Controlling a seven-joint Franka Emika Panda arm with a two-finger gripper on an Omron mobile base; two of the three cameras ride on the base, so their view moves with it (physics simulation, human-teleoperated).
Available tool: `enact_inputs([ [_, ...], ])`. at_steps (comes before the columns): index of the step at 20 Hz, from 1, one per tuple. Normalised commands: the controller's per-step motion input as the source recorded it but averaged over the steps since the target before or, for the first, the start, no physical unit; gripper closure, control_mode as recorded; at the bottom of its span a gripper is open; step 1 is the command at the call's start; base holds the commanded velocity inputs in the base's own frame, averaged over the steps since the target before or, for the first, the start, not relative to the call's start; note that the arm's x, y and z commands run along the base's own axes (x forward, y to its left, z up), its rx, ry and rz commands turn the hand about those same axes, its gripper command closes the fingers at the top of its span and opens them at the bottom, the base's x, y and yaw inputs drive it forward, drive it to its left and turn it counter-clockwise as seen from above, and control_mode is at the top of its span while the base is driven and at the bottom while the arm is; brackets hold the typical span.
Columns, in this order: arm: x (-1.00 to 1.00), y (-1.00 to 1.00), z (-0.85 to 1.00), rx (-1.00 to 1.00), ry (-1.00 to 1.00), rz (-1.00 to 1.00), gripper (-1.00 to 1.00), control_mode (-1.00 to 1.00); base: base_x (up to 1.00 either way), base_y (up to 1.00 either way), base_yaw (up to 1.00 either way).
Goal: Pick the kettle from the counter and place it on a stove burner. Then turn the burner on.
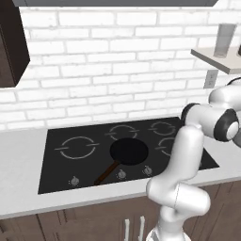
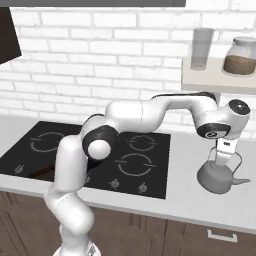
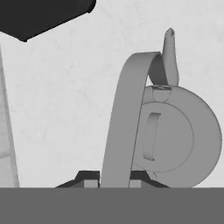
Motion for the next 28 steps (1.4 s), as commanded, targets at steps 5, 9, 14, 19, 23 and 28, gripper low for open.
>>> enact_inputs([
  [5,-0.47,1.00,0.44,-0.27,-0.38,0.00,1.00,-1.00,0.00,0.00,0.00],
  [9,-0.14,1.00,0.45,-0.29,-0.30,-0.02,1.00,-1.00,0.00,0.00,0.00],
  [14,0.06,1.00,0.64,-0.33,-0.12,-0.04,1.00,-1.00,0.00,0.00,0.00],
  [19,0.21,1.00,0.55,-0.27,0.19,0.00,1.00,-1.00,0.00,0.00,0.00],
  [23,0.27,0.88,0.04,0.01,0.39,0.06,1.00,-1.00,0.00,0.00,0.00],
  [28,0.14,0.43,-0.04,0.06,0.05,0.06,1.00,-1.00,0.00,0.00,0.00],
])
